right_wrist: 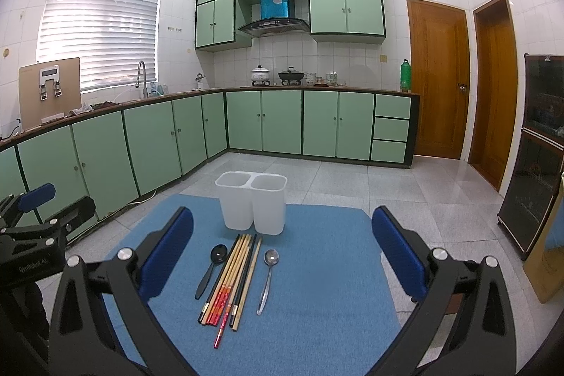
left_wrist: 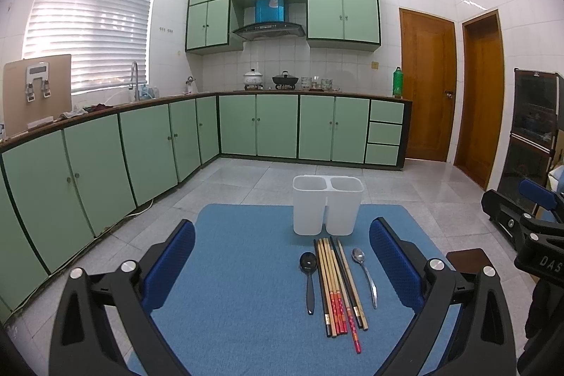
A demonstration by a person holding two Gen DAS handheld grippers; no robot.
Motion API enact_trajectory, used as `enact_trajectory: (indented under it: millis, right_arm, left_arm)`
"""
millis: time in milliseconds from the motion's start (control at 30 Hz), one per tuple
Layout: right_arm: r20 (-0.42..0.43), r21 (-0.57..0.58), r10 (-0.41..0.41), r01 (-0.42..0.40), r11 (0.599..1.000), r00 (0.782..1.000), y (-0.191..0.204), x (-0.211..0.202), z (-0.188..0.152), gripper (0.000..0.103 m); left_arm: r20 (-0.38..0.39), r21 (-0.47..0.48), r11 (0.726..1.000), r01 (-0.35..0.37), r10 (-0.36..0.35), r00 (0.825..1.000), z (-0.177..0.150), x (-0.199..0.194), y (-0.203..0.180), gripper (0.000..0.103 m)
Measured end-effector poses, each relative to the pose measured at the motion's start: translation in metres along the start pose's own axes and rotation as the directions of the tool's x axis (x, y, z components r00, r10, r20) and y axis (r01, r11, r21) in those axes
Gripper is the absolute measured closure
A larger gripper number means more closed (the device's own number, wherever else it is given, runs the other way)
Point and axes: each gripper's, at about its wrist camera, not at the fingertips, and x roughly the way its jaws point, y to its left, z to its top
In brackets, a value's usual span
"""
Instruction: Organize utensils
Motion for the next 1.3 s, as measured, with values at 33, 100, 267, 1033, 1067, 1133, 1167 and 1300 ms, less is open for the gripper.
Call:
enact_trajectory:
  millis: [33, 100, 267, 1033, 1067, 1133, 1167, 1300]
  right_arm:
    - [0.000, 0.001, 0.000, 0.000, 1.000, 1.000, 0.000, 0.000, 0.000, 0.005]
    - [0.000, 0.002, -0.001, 0.001, 1.000, 1.000, -0.001, 0.001, 0.000, 0.005]
    - [-0.001, 0.002, 0.000, 0.000, 1.000, 1.000, -0.001, 0.001, 0.000, 0.005]
    - [-0.059, 0.009, -0.002, 0.002, 1.000, 0.998, -0.008, 0.028, -0.005, 0.005]
    - [-0.066, 0.013, 0.002, -0.001, 1.000, 0.998, -0.010, 0.032, -0.006, 0.005]
    - [-0.091, 0.013, -0.002, 0.003, 1.000, 0.996, -0.013, 0.047, -0.008, 0.005]
    - [-0.111, 0.011, -0.007, 0.008, 1.000, 0.994, -0.016, 0.057, -0.009, 0.005]
    - [-0.210, 0.016, -0.016, 0.020, 1.000, 0.978, -0.024, 0.107, -0.022, 0.005]
  left_arm:
    - [0.000, 0.000, 1.000, 0.000, 0.000, 1.000, 0.000, 0.000, 0.000, 0.006]
    - [0.000, -0.001, 1.000, 0.000, 0.000, 1.000, 0.000, 0.000, 0.000, 0.006]
    - [-0.001, 0.001, 1.000, -0.001, 0.001, 1.000, 0.000, 0.000, 0.001, 0.006]
    - [-0.060, 0.002, 1.000, -0.002, 0.002, 0.998, -0.006, 0.033, -0.003, 0.006]
    - [-0.066, 0.005, 1.000, -0.006, 0.006, 0.998, -0.007, 0.039, -0.002, 0.006]
    - [-0.088, 0.018, 1.000, -0.022, 0.024, 0.996, -0.012, 0.053, -0.002, 0.006]
    - [-0.112, 0.021, 0.999, -0.027, 0.029, 0.993, -0.014, 0.064, 0.001, 0.006]
    - [-0.214, 0.039, 0.997, -0.061, 0.068, 0.975, -0.027, 0.111, 0.013, 0.006]
